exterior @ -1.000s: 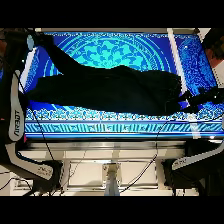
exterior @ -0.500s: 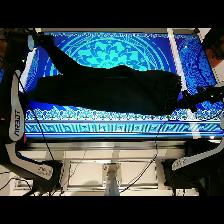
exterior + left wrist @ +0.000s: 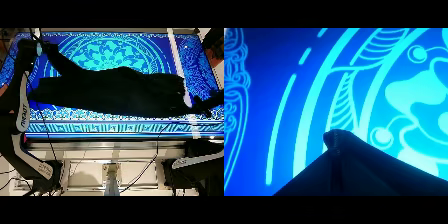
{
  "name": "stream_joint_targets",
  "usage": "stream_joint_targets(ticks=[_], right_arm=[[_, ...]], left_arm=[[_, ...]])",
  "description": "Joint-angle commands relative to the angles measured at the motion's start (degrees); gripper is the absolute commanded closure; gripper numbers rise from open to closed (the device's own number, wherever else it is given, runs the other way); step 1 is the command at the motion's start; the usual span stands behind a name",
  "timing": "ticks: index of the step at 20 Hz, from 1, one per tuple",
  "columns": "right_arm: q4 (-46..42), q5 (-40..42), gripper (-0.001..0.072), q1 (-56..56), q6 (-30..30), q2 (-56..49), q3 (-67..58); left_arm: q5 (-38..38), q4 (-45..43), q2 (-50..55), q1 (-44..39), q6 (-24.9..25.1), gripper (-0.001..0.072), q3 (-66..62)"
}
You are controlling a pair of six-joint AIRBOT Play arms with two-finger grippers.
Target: Fold the clothes and pants, and hang the long-sleeved shirts on hangers.
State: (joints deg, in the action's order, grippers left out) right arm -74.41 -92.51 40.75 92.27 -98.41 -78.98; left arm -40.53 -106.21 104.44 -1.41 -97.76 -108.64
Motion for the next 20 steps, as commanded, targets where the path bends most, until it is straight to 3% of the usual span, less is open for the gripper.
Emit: stream_joint_targets(ticks=[1, 3, 9, 13, 20], right_arm=[[-9.16, -2.45, 0.0685, 6.29, 1.07, 2.89, -0.04], [-9.25, -2.36, 0.0685, 9.16, 1.16, 3.17, -0.04], [-10.49, 1.57, 0.0685, 10.49, 1.09, 3.17, -0.04], [-10.91, 2.12, 0.0685, 11.89, 1.14, 3.17, -0.04], [-10.21, 3.06, 0.0684, 11.87, 1.11, 3.17, -0.04]], left_arm=[[7.15, -0.07, 2.49, 1.29, -4.17, 0.0688, -0.04], [10.62, -0.07, 2.51, 1.66, -8.22, 0.0688, -0.04], [12.55, -0.07, 2.51, 1.86, -9.05, 0.0688, -0.04], [13.16, -0.07, 2.51, 2.91, -19.76, 0.0688, -0.26], [12.74, -0.07, 2.23, 2.56, -19.91, 0.0687, -0.26]])
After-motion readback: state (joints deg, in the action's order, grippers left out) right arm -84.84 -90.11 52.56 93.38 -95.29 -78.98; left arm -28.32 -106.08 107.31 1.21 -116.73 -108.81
